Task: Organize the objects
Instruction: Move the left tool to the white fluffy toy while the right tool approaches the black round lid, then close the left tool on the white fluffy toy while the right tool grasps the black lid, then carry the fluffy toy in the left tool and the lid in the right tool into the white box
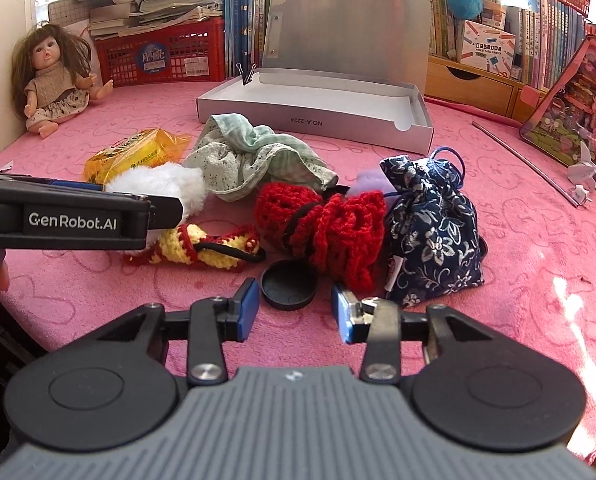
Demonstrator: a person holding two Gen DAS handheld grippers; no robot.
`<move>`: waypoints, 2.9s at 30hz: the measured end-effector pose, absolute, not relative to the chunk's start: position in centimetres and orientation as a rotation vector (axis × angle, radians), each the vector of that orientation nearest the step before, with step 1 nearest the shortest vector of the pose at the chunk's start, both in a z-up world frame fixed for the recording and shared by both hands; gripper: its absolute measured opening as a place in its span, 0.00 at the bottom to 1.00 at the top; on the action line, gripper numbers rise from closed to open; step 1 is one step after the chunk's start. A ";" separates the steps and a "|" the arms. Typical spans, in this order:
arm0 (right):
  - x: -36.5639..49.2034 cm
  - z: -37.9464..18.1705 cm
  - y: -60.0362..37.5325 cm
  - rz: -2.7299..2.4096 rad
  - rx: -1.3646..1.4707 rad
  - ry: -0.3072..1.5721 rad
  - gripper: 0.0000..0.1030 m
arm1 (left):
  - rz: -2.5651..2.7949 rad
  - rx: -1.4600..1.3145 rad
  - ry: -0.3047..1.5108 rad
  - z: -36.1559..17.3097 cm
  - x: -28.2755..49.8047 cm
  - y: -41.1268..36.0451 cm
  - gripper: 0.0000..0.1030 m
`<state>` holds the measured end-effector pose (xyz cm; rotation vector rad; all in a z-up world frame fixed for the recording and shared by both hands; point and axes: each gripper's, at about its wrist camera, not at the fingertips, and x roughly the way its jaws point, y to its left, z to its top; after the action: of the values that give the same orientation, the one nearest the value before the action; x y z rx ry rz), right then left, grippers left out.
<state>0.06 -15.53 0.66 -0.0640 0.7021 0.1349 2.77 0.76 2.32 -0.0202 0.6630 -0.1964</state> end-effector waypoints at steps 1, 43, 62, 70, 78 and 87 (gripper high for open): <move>0.1 0.7 -15.5 0.136 -0.061 0.702 0.35 | -0.197 -0.016 0.660 2.4 2.8 0.7 0.71; -0.5 0.8 -16.2 0.140 -0.030 0.714 0.34 | -0.195 -0.134 0.637 2.7 2.3 2.4 0.66; -0.8 1.3 -16.0 0.163 -0.039 0.710 0.34 | -0.203 -0.113 0.640 2.7 2.4 1.7 0.63; -1.2 3.2 -16.3 0.180 -0.024 0.655 0.34 | -0.213 -0.109 0.580 5.0 1.5 1.8 0.63; -0.8 5.8 -17.5 0.154 -0.014 0.579 0.34 | -0.217 -0.145 0.513 8.0 1.9 3.0 0.23; -0.1 5.5 -19.1 0.111 0.026 0.588 0.34 | -0.204 -0.119 0.625 4.2 1.1 3.8 0.72</move>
<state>-0.08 -19.06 5.55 0.0257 0.5884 0.1107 1.11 3.82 4.18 -0.1188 0.6251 -0.2045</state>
